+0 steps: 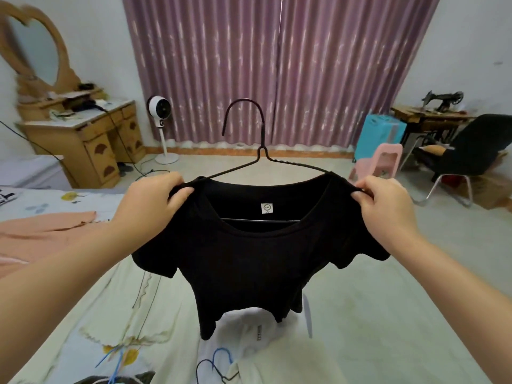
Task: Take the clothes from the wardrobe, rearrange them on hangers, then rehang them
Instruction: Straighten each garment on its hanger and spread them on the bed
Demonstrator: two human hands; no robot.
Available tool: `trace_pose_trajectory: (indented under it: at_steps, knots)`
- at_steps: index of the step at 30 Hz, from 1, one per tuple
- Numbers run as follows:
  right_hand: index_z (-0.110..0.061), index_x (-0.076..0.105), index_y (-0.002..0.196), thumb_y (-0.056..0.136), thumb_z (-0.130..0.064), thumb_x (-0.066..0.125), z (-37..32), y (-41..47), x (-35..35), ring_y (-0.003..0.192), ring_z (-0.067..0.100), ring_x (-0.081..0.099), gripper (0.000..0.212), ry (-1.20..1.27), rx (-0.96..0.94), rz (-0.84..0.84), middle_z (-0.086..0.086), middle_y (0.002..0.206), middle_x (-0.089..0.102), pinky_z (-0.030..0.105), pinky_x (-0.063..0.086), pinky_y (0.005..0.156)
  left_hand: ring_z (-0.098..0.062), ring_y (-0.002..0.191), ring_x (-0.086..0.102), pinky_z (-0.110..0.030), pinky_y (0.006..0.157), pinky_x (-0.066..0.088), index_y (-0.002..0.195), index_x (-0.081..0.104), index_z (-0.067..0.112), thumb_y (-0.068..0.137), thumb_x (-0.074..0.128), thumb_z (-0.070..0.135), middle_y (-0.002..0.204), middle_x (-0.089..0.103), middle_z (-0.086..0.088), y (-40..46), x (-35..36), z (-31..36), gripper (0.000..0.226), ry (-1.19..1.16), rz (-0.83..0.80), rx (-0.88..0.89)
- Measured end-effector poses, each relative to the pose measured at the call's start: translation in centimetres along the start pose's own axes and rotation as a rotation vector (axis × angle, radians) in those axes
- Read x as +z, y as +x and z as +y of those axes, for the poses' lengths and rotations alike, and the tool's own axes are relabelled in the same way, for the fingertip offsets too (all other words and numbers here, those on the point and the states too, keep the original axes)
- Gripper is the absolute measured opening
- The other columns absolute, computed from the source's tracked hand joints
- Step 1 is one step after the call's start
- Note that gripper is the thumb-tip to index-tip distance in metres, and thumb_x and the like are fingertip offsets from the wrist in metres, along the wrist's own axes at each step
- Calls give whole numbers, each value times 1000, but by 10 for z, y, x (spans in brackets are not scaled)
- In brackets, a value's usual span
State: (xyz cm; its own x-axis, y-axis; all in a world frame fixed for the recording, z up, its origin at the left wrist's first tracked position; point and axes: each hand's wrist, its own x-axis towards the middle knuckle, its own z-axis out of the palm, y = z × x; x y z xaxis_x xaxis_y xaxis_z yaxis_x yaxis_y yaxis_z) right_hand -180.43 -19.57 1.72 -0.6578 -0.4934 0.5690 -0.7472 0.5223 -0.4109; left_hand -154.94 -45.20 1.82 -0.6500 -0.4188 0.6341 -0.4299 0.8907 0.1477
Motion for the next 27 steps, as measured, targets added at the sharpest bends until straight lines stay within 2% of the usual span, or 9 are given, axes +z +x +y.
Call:
trace_pose_trajectory:
  at_steps: [5,9,12,14,16,19,21,25,27]
  knots:
    - [-13,67,93,90,-14,55,19,25,44,81,15,38,12,17,27,-39,4,82,53,26,25,69,-27,68,53,-30,61,31,83,58,7,90,55,26,69,57,-6,21,39,-12,20,23,-8,-31]
    - [-14,65,83,89,-12,56,37,25,101,82,21,43,11,9,81,-110,4,76,54,29,27,66,-23,69,51,-34,60,36,82,57,13,92,51,29,70,56,-1,23,94,-32,20,22,-130,-106]
    - [-11,68,83,87,-9,59,56,12,154,91,28,48,11,-34,116,-172,5,81,58,29,26,68,-31,80,53,-40,68,42,78,65,6,87,61,24,80,58,-11,12,147,-52,20,75,-209,-94]
    - [-11,71,88,87,-10,61,70,1,190,93,23,43,10,-33,190,-200,3,85,51,27,24,70,-32,78,50,-40,67,41,75,68,4,81,69,21,79,54,-14,1,184,-66,18,92,-208,-108]
    - [-15,71,88,88,-13,60,84,-8,225,90,20,42,11,-41,253,-245,-1,81,47,27,26,68,-31,78,53,-36,67,40,78,67,8,85,63,26,77,56,-9,-9,220,-77,20,111,-272,-144]
    - [-21,69,78,88,-15,59,101,-17,272,77,19,54,15,-80,275,-337,-4,70,60,28,32,57,-21,77,59,-29,60,37,88,58,20,94,43,39,76,61,2,-18,272,-94,25,105,-378,-271]
    - [-23,68,78,89,-17,57,108,-20,299,68,18,58,16,-59,336,-372,-5,66,65,26,38,53,-21,71,59,-29,56,36,89,56,21,95,41,40,72,61,3,-21,304,-105,24,101,-402,-325]
    - [-20,69,92,90,-18,55,123,5,360,80,26,63,14,-62,369,-370,2,80,71,32,47,66,-27,81,63,-30,60,36,91,59,15,93,48,34,71,61,-1,-2,368,-131,22,-9,-379,-393]
    - [-16,63,112,91,-18,55,128,38,388,98,32,62,23,11,386,-359,11,103,70,34,46,80,-32,98,61,-33,72,40,113,57,13,93,51,30,96,69,-10,25,397,-142,27,-137,-351,-439]
